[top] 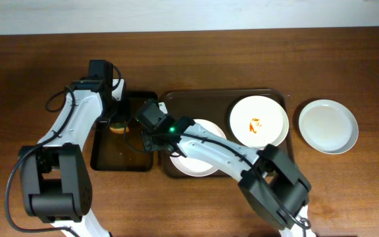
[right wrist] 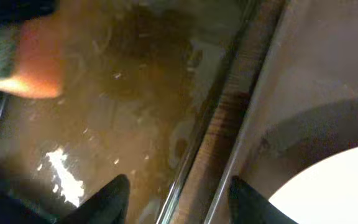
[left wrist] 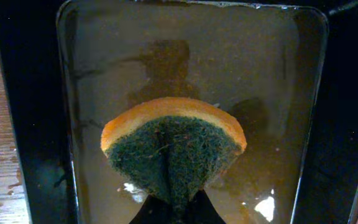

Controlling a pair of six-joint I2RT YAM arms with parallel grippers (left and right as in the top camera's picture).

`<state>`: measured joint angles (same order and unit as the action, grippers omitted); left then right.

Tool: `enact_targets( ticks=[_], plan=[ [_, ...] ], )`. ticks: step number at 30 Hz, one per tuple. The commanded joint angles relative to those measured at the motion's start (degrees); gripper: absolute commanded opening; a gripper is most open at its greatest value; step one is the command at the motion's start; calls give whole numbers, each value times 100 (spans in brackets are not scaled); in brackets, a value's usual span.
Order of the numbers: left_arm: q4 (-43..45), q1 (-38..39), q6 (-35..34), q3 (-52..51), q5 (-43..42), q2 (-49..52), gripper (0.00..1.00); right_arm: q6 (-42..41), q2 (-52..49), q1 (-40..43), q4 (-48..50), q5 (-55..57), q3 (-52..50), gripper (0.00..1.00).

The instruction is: Clean dirty plates on tray and stack at the side

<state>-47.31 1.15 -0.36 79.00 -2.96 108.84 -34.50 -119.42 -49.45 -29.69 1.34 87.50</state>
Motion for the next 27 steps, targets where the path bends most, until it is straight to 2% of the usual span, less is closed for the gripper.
enact_targets(
  ticks=[1, 3, 6, 7, 9, 23, 27],
  plan=[
    [13, -26, 85, 98, 20, -118, 0, -487, -219, -4, 13, 216, -20, 36],
    [15, -26, 85, 98, 20, -118, 0, -501, -219, -4, 15, 214, -20, 21],
    [15, -20, 85, 98, 17, -118, 0, -531, -221, -4, 0, 195, -20, 13],
    [15, -20, 85, 98, 17, -118, 0, -546, -221, -4, -2, 192, -20, 13],
    [15, -20, 85, 98, 15, -118, 0, -546, -221, -4, 0, 197, -20, 5],
    [35, -9, 85, 98, -199, -118, 0, -684, -57, 278, -289, 192, -17, 4],
    [81, -9, 85, 98, -201, -118, 0, -695, -57, 125, -369, 192, -17, 5]
  ],
)
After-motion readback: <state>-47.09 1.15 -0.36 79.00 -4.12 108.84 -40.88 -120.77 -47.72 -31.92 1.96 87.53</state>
